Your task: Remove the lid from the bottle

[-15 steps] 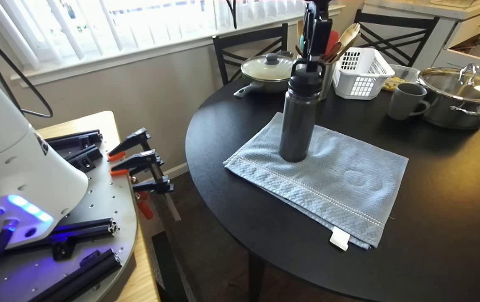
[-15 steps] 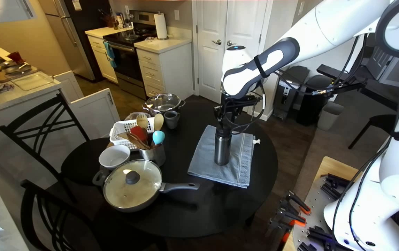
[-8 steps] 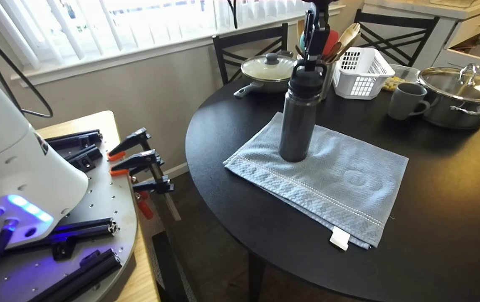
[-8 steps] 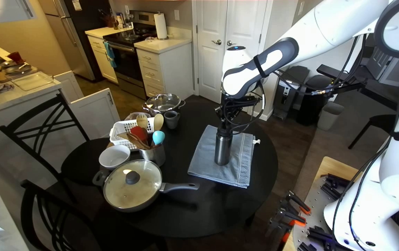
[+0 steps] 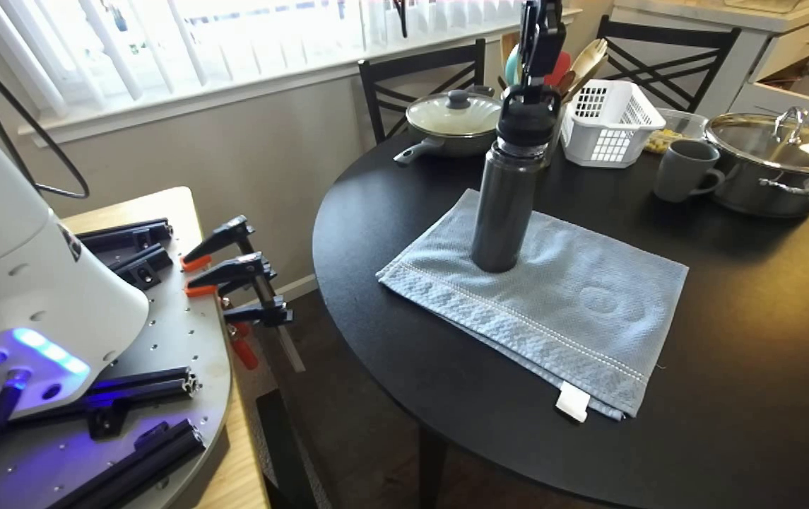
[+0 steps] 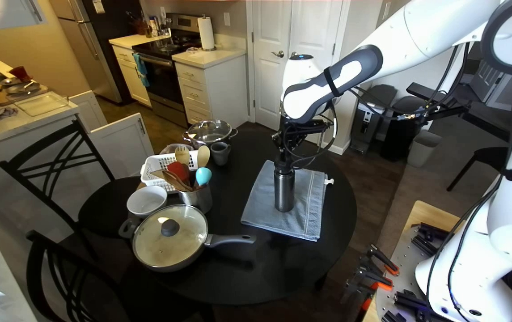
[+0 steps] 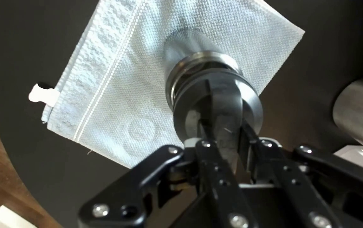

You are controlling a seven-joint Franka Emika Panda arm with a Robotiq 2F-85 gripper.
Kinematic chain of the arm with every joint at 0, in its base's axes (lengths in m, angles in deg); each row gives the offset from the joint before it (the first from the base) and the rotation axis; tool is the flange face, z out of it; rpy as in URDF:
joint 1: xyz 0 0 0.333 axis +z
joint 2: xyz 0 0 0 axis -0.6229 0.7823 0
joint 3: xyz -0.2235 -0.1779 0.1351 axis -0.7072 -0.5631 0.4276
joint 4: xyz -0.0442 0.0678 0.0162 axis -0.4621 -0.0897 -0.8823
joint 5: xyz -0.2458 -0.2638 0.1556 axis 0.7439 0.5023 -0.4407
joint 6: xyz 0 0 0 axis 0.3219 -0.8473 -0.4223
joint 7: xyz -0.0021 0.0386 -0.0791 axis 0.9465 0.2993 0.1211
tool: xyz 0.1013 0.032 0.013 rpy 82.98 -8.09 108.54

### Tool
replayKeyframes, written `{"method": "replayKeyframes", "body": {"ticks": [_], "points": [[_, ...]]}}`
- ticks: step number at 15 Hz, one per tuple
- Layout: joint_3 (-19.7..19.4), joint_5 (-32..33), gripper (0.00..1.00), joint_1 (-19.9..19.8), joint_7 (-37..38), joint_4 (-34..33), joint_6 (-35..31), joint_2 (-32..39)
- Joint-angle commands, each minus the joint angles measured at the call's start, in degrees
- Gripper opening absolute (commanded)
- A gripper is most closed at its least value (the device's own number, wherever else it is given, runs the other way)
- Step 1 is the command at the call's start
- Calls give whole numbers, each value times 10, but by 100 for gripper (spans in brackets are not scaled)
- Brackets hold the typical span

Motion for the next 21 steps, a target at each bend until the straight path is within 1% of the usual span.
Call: {"method": "replayKeyframes", "body": {"ticks": [1,6,10,11,15,18,21], "points": [[-8,11,6,6,-1,-18,-18,-22],[-27,65,6,0,2,-55,-13,-37],[-45,95,6,-6,10,-45,-25,-36],[-47,90,6,-10,6,-36,-41,-34],[-67,107,6,-19,13,-11,-94,-11],[-93,124,6,-22,21,6,-143,26],[-116,110,6,-25,18,23,-180,68]]}}
